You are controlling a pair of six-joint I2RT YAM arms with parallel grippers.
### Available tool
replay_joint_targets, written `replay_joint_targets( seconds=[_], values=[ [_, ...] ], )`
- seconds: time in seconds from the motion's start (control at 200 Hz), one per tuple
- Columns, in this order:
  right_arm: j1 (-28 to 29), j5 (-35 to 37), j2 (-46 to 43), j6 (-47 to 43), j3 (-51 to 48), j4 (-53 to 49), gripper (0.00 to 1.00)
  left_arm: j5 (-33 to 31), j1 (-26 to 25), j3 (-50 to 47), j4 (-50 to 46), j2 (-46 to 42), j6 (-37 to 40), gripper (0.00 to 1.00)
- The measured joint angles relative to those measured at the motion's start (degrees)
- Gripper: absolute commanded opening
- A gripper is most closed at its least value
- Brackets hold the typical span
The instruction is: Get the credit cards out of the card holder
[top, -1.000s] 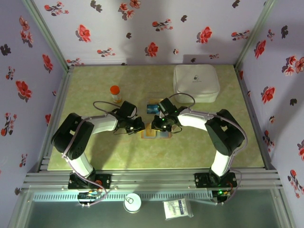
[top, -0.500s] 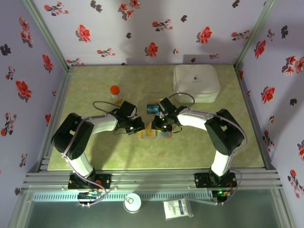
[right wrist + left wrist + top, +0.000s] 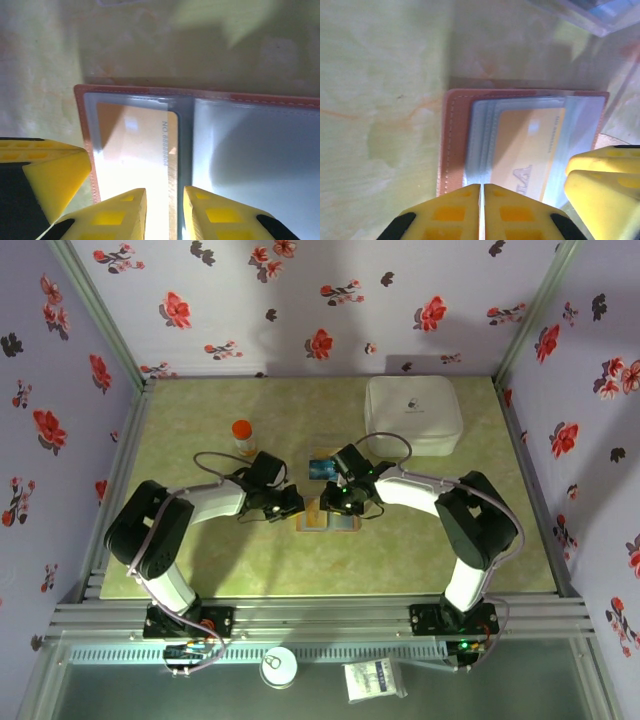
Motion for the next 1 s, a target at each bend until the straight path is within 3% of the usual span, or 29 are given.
replay_joint_targets(
  seconds=[1.0],
  values=[
    [0.00,-2.69,2.54,1.01,-0.04,3.61,0.25,2.40,-0.07,-0.15,2.23,2.34,-0.02,0.03]
  ],
)
